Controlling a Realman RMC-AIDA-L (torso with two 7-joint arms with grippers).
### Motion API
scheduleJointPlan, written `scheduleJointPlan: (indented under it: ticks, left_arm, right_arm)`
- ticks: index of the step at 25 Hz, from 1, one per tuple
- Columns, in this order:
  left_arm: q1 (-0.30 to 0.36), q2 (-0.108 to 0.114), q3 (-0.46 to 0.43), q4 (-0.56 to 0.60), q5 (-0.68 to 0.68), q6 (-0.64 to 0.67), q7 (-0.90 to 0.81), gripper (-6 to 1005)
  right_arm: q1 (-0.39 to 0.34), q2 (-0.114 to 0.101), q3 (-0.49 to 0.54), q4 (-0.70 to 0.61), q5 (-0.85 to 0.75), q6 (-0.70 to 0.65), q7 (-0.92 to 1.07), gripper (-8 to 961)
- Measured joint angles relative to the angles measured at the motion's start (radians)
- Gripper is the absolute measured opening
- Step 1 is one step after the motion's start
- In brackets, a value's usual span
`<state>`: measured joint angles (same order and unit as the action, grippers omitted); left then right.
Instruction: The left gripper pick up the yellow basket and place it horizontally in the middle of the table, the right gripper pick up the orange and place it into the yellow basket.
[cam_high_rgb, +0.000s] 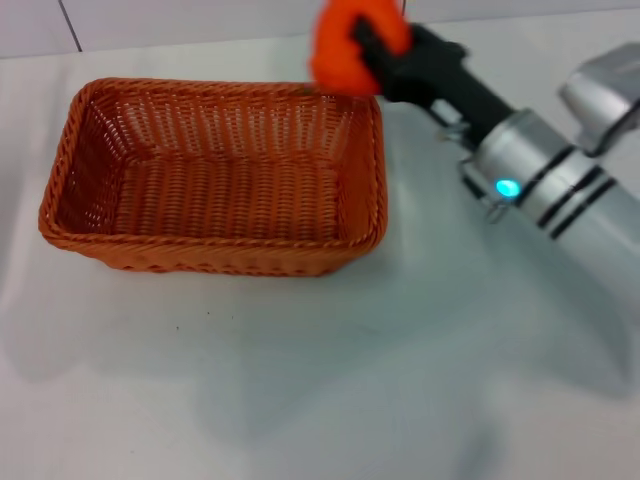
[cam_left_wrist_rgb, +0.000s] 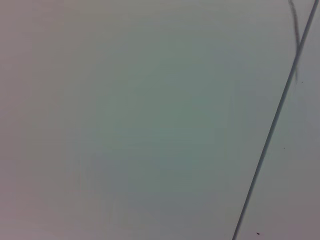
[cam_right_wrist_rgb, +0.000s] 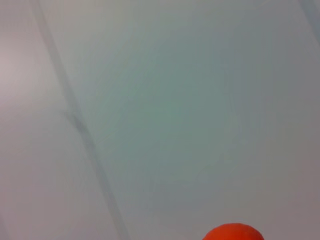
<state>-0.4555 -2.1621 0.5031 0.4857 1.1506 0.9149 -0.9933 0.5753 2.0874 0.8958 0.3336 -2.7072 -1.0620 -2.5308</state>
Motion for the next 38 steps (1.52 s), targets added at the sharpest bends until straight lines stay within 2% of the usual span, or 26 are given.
scheduleJointPlan:
  ticks: [9,14,22,27,34,38]
  left_arm:
    - [0.000,0.000,0.000,0.000,0.000,-0.002,0.001,892]
    - [-0.001,0.000,0.000,0.001,0.000,-0.002,0.001,892]
    - [-0.001,-0.002,0.000,0.000,0.000,-0.001,0.001,891]
    - [0.001,-0.002,0.000,-0.001,0.000,0.001,0.001,892]
    - [0.001,-0.002,0.000,-0.001,0.000,0.000,0.001,892]
    - [0.001,-0.002,0.000,-0.004,0.000,0.000,0.001,891]
  right_arm:
    - [0.077,0.009,-0.173,0.068,0.000,0.032,0.003,326]
    - [0.080,0.008,-0.180,0.069,0.000,0.038,0.014,289]
    - [0.076,0.007,-0.177,0.067,0.003,0.033,0.072,332]
    - [0.081,0.006,-0.181,0.061,0.000,0.037,0.089,590]
    - [0.074,0.006,-0.163,0.060,0.006,0.031,0.082,827]
    - [0.065,0.010,-0.105,0.058,0.007,0.029,-0.008,944]
